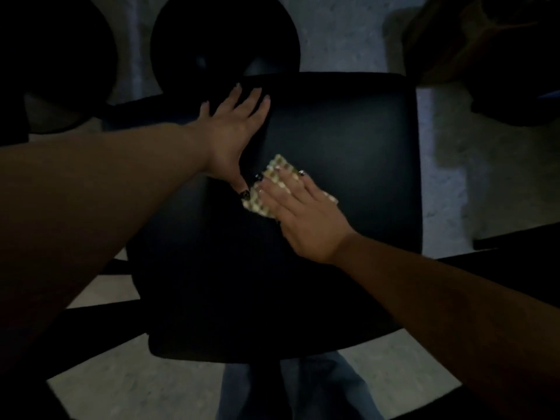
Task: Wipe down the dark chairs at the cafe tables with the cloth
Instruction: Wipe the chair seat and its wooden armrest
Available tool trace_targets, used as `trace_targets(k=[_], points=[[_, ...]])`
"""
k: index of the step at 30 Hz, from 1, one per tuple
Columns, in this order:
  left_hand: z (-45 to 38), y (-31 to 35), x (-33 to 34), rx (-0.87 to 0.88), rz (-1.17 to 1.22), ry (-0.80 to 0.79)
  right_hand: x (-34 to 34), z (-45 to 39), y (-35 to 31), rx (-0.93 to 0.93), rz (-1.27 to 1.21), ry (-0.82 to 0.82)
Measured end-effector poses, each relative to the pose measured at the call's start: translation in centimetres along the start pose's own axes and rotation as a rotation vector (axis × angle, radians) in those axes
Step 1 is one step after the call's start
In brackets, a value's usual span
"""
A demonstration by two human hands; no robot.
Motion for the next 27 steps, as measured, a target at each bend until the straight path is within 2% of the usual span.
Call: trace_targets(k=[1, 5, 7, 12, 16, 27], points=[[-0.4, 0.5, -0.4, -0.010, 0.002, -0.045, -0.7, 0.0, 2.0, 0.105, -0.040, 0.039], [-0.3, 1.8, -0.7, -0.104, -0.046, -0.118, -3.3, 0.1, 9.2, 0.729, -0.170, 0.256], [-0.3, 2.2, -0.8, -0.123, -0.064, -0.139, -3.7, -0.4, 10.3, 0.909, -0.201, 0.321], [-0.5, 2.5, -1.0, -0.140, -0.110, -0.181, -3.4, -0.8, 9.7, 1.056, -0.306, 0.424], [-0.5, 2.6, -1.1, -0.144, -0.134, -0.193, -2.5, 2.2, 8.6, 1.290, -0.415, 0.551], [-0.7, 2.9, -1.1, -0.149, -0.146, -0.214, -1.1, 4.3, 6.6, 1.247, -0.382, 0.526]])
Point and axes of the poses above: each hand's wrist, its own z-axis away from the middle knuckle, its own x-axis out of the palm, y = z × x, the point moved 3 cm from there along -z, towards the middle knuckle, and after that the axes turned 8 degrees about -z, right-handed, at the moved point
